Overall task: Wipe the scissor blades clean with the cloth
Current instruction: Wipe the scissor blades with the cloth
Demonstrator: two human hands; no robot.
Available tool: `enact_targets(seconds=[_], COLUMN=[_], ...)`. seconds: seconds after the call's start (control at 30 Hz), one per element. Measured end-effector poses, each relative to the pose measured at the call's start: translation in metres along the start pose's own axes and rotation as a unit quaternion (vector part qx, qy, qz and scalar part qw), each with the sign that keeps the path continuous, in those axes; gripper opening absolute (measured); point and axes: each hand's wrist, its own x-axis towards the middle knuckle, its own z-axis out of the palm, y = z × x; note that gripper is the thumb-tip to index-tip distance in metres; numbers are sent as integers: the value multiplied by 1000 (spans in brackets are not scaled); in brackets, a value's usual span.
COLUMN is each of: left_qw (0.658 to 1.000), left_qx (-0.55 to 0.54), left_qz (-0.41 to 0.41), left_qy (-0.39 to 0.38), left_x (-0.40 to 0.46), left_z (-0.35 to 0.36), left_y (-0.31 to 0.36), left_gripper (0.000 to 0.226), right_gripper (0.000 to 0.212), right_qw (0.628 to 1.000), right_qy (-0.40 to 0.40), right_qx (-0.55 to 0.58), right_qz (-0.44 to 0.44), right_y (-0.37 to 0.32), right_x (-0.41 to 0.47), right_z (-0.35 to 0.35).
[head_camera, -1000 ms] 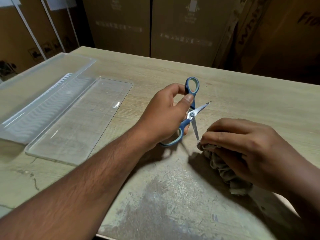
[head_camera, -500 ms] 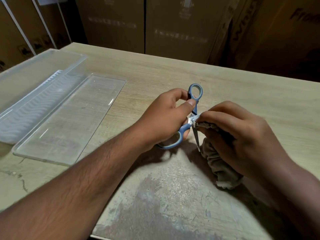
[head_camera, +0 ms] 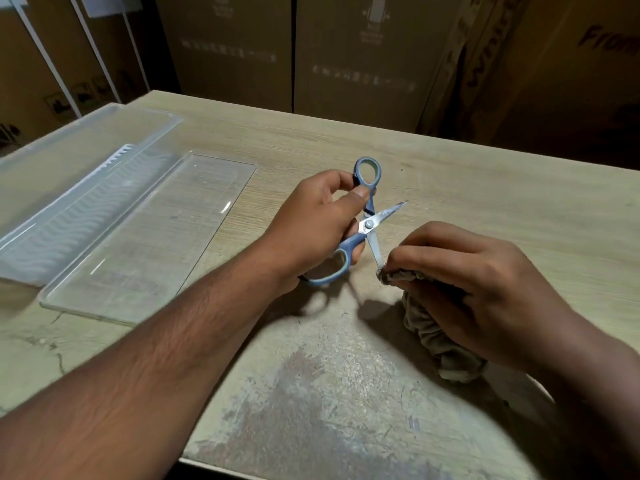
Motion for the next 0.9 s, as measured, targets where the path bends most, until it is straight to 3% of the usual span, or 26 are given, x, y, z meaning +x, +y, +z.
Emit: enact_targets(seconds=[0.17, 0.27, 0.37, 0.47, 0.7, 0.9], left_qw=[999, 999, 999, 999, 997, 996], left_qx=[25, 42, 40, 35, 57, 70], left_qz=[1, 4, 7, 10, 28, 51], left_qy=[22, 17, -12, -34, 54, 31], left_x=[3, 3, 1, -1, 3, -3], left_z=[-1, 2, 9, 16, 10, 22], left_y=[0, -3, -6, -5, -6, -5], left_gripper=[21, 19, 17, 15, 19, 15], right_gripper=[18, 16, 18, 21, 22, 18], right_qw=[998, 998, 996, 993, 998, 973], right_qy=[-39, 18, 83, 98, 44, 178], right_qx=[44, 60, 2, -20, 17, 16], right_qz=[15, 30, 38, 62, 51, 144], right_y=[4, 4, 6, 9, 6, 1], right_x=[-2, -1, 0, 0, -2, 1], right_z=[-4, -7, -1, 9, 3, 7])
